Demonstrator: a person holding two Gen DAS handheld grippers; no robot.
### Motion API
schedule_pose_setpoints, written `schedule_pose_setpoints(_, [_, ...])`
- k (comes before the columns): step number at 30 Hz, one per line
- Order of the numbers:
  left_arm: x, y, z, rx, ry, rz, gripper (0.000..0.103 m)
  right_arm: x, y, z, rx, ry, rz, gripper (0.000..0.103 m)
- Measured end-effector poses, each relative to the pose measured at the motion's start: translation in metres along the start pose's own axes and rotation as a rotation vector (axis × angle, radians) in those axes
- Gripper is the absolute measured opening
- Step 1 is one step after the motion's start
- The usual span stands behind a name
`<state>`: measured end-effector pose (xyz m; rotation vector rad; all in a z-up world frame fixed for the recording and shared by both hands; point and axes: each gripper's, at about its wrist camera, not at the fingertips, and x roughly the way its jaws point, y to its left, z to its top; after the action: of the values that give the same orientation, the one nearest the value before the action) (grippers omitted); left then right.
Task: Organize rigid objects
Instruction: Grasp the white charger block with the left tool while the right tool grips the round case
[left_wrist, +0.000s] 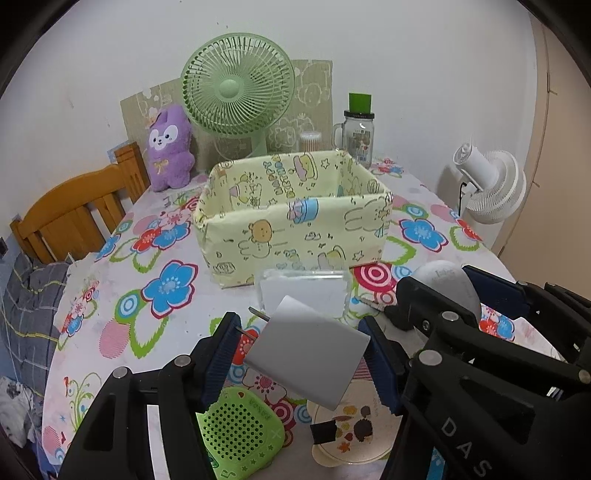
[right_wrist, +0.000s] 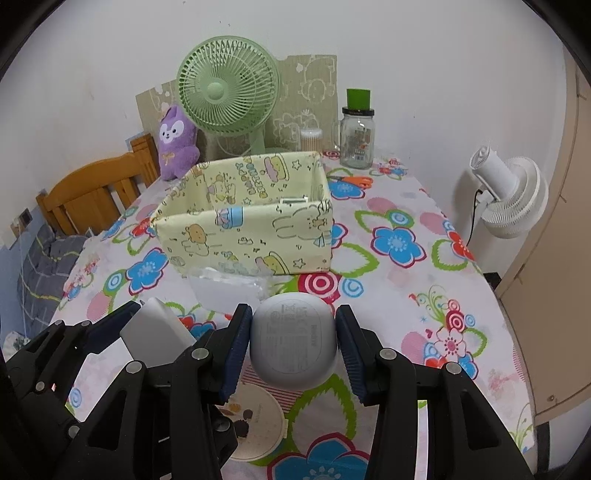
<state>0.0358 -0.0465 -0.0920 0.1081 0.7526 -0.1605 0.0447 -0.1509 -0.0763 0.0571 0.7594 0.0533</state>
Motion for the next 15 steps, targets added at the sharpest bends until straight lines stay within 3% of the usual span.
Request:
schedule_pose_setpoints(4, [-0.004, 0.001, 0.006, -0.006, -0.009, 0.006, 0.067, -0.003, 0.001, 0.006, -0.009, -0.008, 0.008, 0.050])
schedule_pose_setpoints(7, [-0.005, 0.003, 0.012, -0.009, -0.006, 0.021, 0.047, -0.005, 0.003, 0.011, -0.018, -0.017, 0.012, 0.050])
schedule_pose_setpoints(15, [0.001, 0.009, 0.017, -0.027, 0.003, 0.010, 0.049, 0.002, 0.006, 0.020, -0.021, -0.004, 0.029, 0.050])
